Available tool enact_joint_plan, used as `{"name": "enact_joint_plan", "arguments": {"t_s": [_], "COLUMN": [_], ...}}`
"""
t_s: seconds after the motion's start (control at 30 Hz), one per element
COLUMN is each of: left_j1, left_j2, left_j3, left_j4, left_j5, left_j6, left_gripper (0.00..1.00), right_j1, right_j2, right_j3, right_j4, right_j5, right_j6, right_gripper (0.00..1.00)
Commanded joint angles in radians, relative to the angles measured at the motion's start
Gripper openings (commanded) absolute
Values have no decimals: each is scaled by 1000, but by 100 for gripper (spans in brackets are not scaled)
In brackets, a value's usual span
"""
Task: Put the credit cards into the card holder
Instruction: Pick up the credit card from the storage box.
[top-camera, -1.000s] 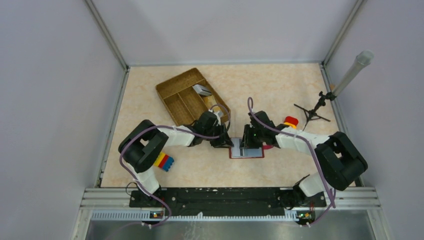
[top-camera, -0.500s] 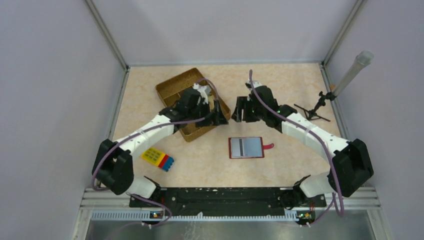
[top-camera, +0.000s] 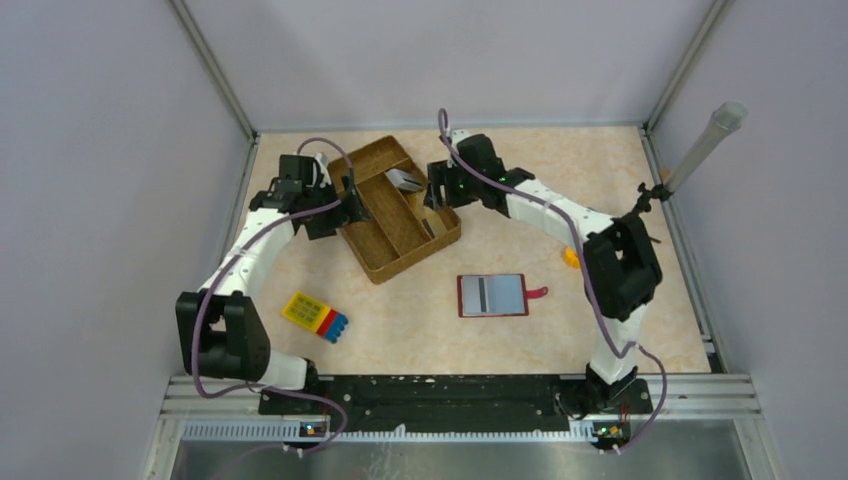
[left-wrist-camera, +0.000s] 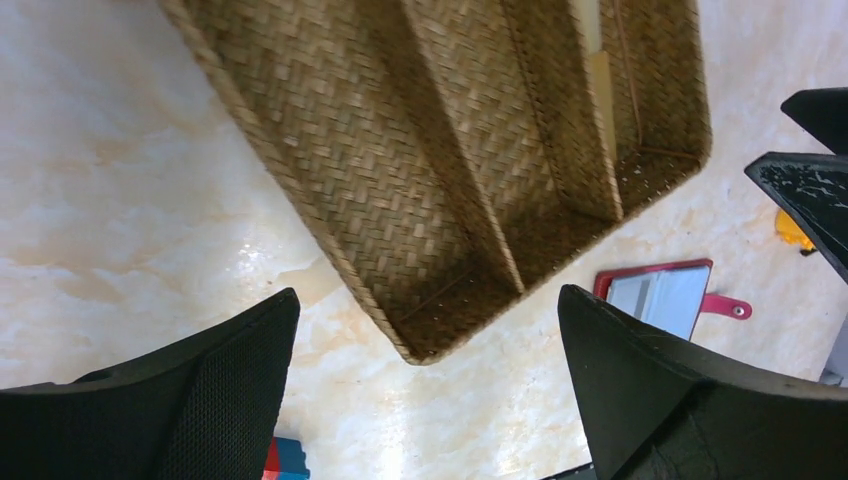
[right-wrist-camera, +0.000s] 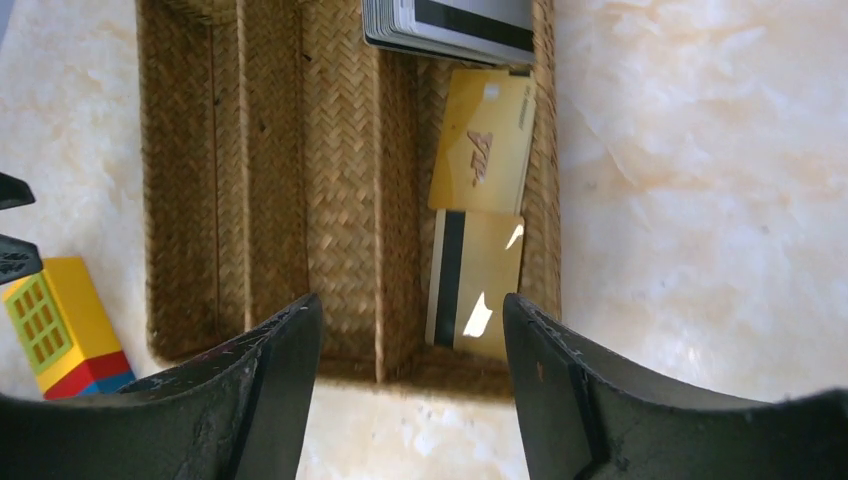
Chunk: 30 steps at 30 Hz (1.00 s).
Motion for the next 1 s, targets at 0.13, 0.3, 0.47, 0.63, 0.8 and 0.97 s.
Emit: {"name": "enact_joint_plan", "arguments": {"t_s": [0.13,0.3,0.47,0.63,0.8,0.97], "left_j1": [87,86,87,87,87,87], "left_j2": [123,165,189,210,209,210], "left_j3": [35,30,27,26,25,25], "left_j4": [-1,2,5,6,8,10], "left_j5": [100,117,127,148,148,157], "left_j6": [7,6,4,2,3,1], "left_gripper": [93,92,92,91,89,88], "right_j1": [21,21,21,23,31,56], "right_j2": [233,350,495,623,677,675], "right_j3": [263,387,559,710,784,781], "right_j4": [105,156,114,68,50,58], "right_j5": [-61,-99,-129,-131,-171,-167], "right_j6": [-71,-88,-107,-126,-158,-186], "right_gripper": [70,77,82,83,83,80]}}
